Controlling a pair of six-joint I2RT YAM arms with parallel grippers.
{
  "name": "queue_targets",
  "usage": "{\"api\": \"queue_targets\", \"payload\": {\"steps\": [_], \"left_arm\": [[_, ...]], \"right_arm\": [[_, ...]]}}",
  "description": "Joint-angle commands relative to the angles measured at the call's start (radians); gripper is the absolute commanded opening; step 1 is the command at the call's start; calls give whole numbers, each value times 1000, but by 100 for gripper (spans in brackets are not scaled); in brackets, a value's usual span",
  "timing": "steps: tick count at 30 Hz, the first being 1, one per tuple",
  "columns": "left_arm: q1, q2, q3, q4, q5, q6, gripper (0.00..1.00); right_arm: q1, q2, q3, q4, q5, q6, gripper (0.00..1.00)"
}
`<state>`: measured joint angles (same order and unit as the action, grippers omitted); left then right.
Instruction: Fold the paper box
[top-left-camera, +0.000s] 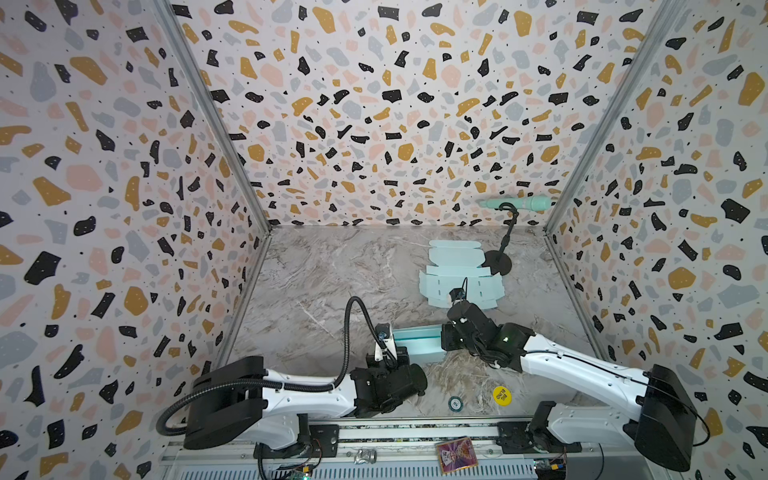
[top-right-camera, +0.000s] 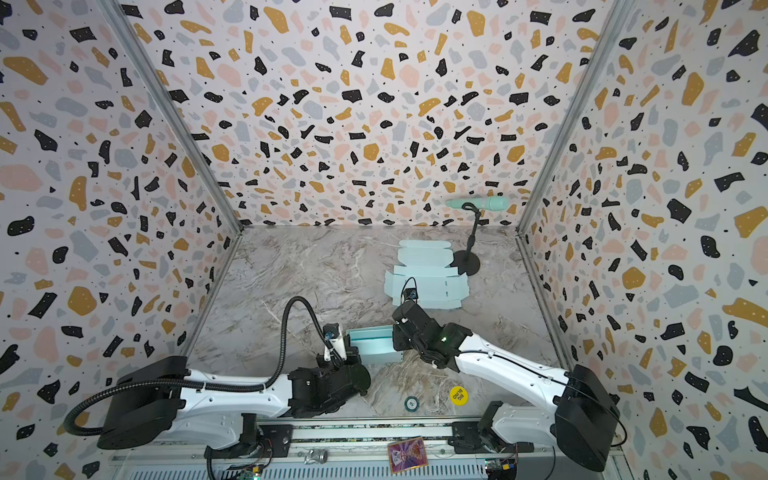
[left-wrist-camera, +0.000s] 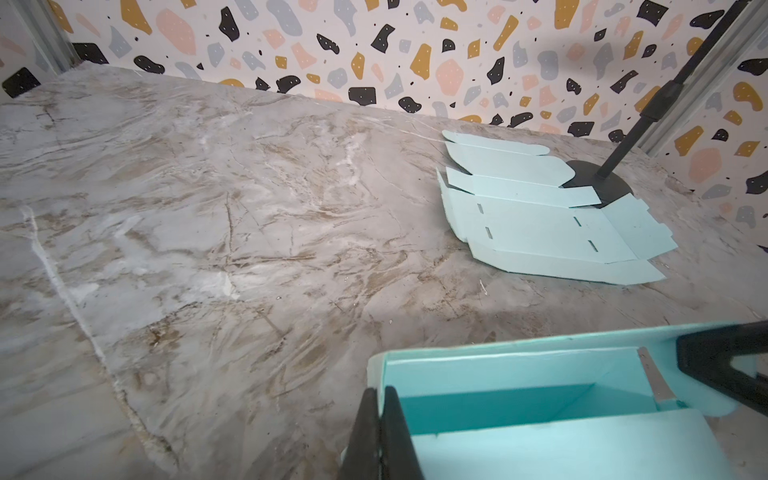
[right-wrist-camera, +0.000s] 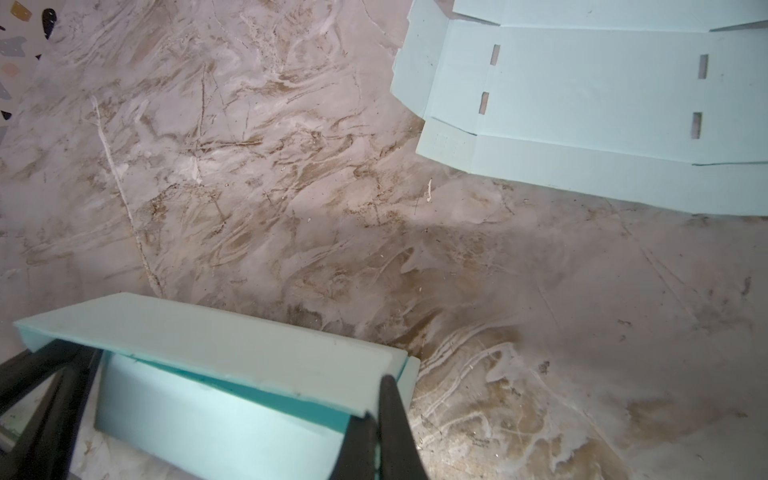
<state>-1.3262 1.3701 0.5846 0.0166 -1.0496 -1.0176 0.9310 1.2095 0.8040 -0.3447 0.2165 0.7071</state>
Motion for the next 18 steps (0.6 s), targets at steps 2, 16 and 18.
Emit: {"api": "queue_targets", "payload": {"steps": [2, 16, 18], "left_arm": [[-30, 82, 3, -29, 97, -28, 0], [-33, 161, 17, -38, 71, -60, 0], [-35, 171, 19, -40, 67, -65, 0]], "right_arm": [[87, -9, -17, 24, -34, 53, 0], [140, -75, -91, 75, 3, 118, 4], [137, -84, -88, 82, -16, 121, 5]]}}
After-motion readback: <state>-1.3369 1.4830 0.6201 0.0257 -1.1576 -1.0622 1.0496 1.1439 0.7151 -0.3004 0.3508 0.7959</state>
